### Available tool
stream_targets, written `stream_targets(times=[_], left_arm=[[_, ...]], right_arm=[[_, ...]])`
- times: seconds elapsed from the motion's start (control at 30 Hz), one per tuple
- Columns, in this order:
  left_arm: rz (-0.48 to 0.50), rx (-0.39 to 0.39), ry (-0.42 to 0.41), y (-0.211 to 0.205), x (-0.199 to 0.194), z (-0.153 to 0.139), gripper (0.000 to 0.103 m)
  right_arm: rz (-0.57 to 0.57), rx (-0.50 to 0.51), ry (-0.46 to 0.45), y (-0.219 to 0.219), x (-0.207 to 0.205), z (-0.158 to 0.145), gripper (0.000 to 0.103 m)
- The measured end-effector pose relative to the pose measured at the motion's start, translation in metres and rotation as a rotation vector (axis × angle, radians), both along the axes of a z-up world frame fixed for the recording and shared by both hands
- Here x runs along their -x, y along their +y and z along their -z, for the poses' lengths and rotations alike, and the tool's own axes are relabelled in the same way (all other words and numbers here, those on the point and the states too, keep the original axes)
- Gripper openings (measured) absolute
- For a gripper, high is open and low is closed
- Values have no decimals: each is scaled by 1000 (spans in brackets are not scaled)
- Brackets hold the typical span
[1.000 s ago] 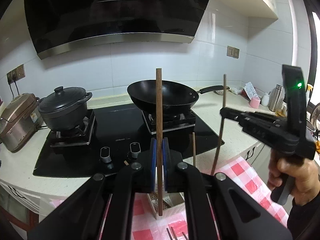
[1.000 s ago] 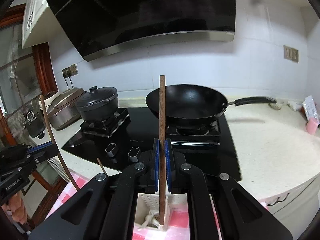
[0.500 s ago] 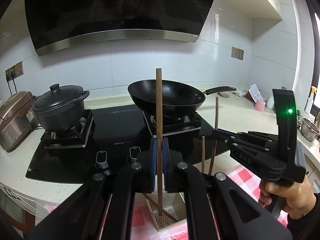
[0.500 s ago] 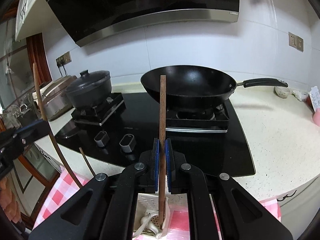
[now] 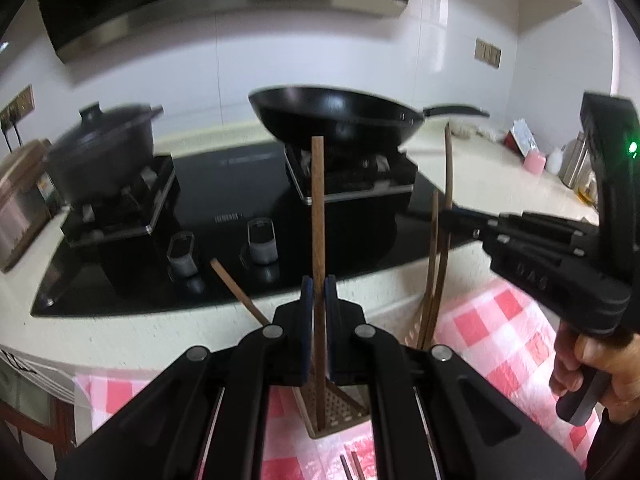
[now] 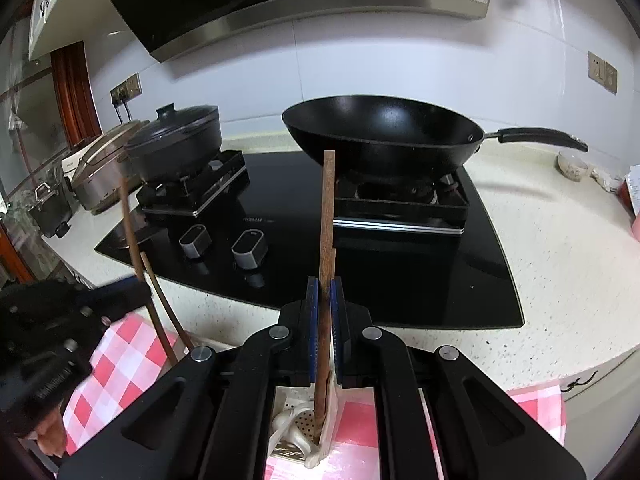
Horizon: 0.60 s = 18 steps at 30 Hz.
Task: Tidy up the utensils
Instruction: 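Lower both chopsticks into the caddy and open both grippers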
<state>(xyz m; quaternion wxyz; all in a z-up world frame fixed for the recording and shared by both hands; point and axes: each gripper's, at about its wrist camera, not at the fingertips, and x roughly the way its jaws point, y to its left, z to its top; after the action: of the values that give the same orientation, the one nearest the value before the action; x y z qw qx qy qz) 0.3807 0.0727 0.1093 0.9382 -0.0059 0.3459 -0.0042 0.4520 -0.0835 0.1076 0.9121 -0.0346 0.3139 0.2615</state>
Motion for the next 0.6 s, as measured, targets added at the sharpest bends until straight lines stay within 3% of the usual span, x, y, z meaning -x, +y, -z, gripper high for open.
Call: stream_targets(times=[0.6], left_arm=[[0,-27,162,-9,-17,36,6]], right_arm=[[-8,22,57,1,-4,22,9]])
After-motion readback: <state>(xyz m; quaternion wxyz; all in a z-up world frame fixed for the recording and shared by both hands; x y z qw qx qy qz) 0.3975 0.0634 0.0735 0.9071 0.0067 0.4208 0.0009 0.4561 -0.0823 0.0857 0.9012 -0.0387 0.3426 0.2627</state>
